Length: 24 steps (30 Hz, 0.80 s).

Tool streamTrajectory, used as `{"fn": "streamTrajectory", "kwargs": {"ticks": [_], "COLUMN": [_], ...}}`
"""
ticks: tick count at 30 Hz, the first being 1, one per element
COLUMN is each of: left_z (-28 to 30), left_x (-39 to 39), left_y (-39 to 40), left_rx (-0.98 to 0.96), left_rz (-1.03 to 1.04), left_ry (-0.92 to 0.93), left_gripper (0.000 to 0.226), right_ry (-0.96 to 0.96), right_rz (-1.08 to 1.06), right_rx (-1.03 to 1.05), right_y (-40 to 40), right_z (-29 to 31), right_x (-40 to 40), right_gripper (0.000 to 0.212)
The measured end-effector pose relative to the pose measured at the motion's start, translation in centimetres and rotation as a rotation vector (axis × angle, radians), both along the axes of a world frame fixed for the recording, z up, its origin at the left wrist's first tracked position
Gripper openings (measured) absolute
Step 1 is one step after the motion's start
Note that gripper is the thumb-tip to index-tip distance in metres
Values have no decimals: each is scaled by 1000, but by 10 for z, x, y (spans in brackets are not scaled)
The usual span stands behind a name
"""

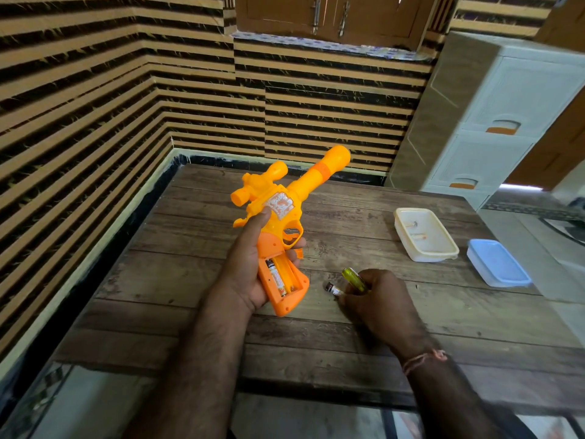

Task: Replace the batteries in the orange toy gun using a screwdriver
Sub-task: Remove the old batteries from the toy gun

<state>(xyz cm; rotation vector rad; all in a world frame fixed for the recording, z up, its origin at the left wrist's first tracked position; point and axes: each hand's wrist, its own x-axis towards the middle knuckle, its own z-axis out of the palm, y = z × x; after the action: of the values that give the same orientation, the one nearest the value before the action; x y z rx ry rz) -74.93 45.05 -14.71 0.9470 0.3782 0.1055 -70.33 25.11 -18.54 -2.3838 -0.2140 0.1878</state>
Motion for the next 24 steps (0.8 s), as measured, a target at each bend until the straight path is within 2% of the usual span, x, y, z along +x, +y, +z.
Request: {"fn": "streamTrajectory", "kwargs": {"ticks": [5, 11, 16, 20, 24], "left_z": [0, 0, -1, -2, -1], "left_x": [-1, -1, 0, 0, 0], "left_y": [0, 0, -1, -1, -1], "left_rx": [2, -12, -13, -5, -9], "left_rz": [-11, -28, -38, -37, -36], "left_ry": [12, 7, 10, 13, 12], "left_gripper": [44, 48, 48, 46, 45], "right_ry": [15, -81, 3, -15, -35], "right_rz": [-4, -16, 21, 18, 21], "right_rx": [16, -20, 32, 41, -13], "right_y": [-1, -6, -6, -4, -2], "right_z": [-1, 0, -6, -10, -8], "right_x": [3, 10, 10, 10, 9], "right_gripper": [22, 24, 19, 12, 17]}}
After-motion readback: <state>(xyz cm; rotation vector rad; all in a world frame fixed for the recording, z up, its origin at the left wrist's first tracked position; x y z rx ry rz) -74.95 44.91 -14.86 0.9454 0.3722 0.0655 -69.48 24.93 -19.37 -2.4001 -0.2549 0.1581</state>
